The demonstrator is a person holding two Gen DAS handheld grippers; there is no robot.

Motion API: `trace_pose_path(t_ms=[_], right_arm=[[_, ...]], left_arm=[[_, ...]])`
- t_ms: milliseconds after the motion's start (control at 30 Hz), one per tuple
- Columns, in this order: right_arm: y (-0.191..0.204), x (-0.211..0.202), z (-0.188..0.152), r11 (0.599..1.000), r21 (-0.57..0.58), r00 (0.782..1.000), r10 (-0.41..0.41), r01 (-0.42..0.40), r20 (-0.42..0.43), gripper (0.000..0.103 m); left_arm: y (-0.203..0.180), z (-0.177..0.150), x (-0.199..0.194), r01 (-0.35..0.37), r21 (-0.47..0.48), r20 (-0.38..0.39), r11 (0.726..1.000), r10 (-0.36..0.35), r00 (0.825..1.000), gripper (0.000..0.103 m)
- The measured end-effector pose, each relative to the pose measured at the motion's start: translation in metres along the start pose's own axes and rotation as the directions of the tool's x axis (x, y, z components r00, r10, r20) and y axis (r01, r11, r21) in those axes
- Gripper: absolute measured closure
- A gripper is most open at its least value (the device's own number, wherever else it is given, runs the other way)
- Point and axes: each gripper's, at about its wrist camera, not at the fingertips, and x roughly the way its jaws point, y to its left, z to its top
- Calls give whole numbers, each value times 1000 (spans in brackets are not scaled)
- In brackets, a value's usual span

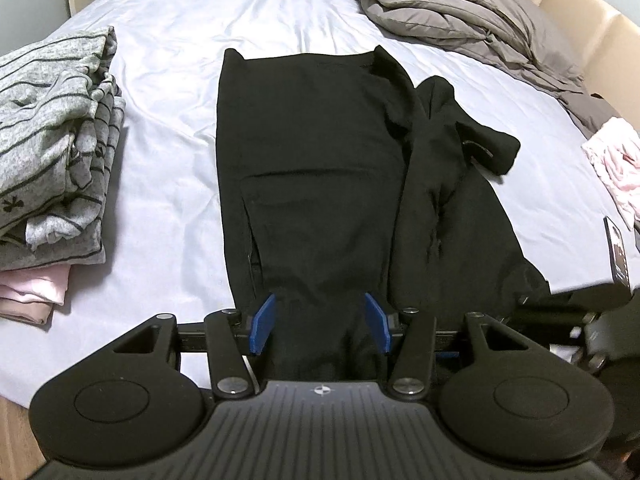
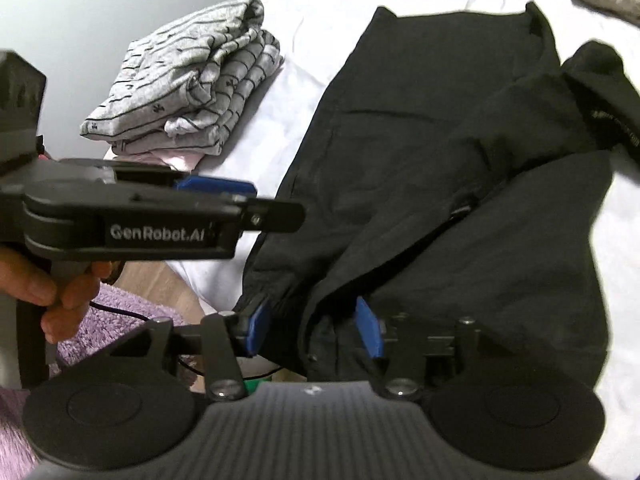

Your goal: Fold clothes

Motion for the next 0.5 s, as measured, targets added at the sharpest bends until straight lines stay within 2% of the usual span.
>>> trace_pose_path(t_ms=[100,233,367,500], right_arm=[[-15,-14,-2,999,29,999,-42,41,32,52],[-52,-37,-6,986,135,990,-114,102,78,53],[-90,-49,-9,955,240,976,-201,176,85,54],[-131,-59,-2,912,337,961,-270,234,65,53]], left_arm=[[-3,-8,-1,31,25,-13,999,-31,999,56],[-15,-21,-2,96,75,-41,993,-93,995,55],[-25,-31,4,150,83,-75,985,-144,987,53],[-33,-35,15,159,88,-112,983,-149,982,53]])
